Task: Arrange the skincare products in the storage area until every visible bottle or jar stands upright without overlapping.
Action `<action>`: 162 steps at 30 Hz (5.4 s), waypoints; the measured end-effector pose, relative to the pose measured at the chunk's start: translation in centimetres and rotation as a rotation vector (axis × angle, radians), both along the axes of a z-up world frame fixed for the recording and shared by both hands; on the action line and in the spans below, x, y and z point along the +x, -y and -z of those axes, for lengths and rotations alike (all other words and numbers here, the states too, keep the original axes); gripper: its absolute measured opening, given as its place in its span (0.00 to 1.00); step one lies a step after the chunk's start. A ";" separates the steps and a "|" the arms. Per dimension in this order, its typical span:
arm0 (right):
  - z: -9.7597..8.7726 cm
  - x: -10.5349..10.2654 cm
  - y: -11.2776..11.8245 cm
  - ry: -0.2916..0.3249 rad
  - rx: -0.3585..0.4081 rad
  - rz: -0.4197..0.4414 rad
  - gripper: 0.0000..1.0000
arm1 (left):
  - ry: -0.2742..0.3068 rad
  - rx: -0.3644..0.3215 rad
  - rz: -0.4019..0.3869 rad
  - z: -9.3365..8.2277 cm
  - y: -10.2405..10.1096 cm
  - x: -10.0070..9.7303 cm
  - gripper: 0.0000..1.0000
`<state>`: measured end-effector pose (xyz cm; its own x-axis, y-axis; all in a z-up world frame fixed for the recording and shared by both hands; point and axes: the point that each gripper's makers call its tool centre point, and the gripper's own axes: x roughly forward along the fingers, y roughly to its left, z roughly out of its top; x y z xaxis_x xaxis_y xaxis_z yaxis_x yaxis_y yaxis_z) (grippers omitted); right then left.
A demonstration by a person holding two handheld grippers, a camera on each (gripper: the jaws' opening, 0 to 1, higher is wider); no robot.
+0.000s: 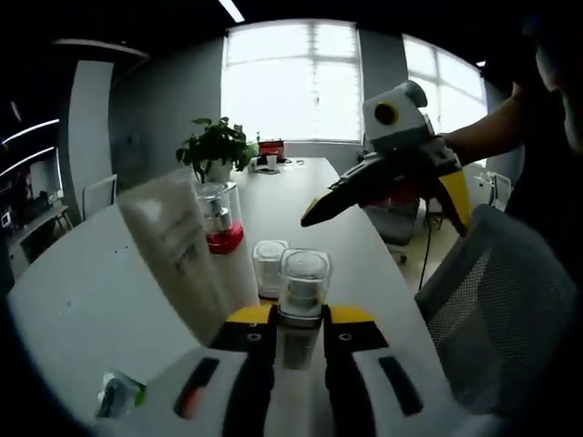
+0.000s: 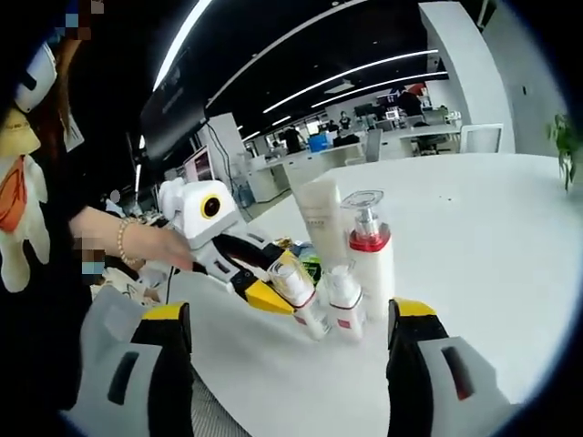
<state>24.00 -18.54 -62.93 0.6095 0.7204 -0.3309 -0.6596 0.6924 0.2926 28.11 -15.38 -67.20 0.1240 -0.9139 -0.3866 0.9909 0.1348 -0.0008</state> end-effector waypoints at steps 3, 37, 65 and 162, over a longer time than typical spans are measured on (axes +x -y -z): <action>0.1 0.0 0.1 -0.004 0.000 0.003 0.88 | -0.013 -0.011 -0.011 0.2 0.2 0.6 0.18; 1.0 -0.2 0.8 -0.041 -0.002 0.020 0.87 | -0.077 -0.019 -0.032 1.4 -0.2 2.0 0.18; 0.4 -0.7 0.0 -0.036 -0.001 0.007 0.89 | -0.077 -0.025 -0.078 0.0 -1.5 1.7 0.26; 1.0 -4.5 -2.2 0.005 -0.006 0.052 1.00 | -0.319 -0.060 -0.821 -2.9 -16.0 -5.6 0.99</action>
<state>19.52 -16.35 -63.95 0.6477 0.6859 -0.3318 -0.6244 0.7274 0.2848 22.47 0.57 -64.27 0.6445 -0.6037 -0.4693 0.5325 0.7948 -0.2912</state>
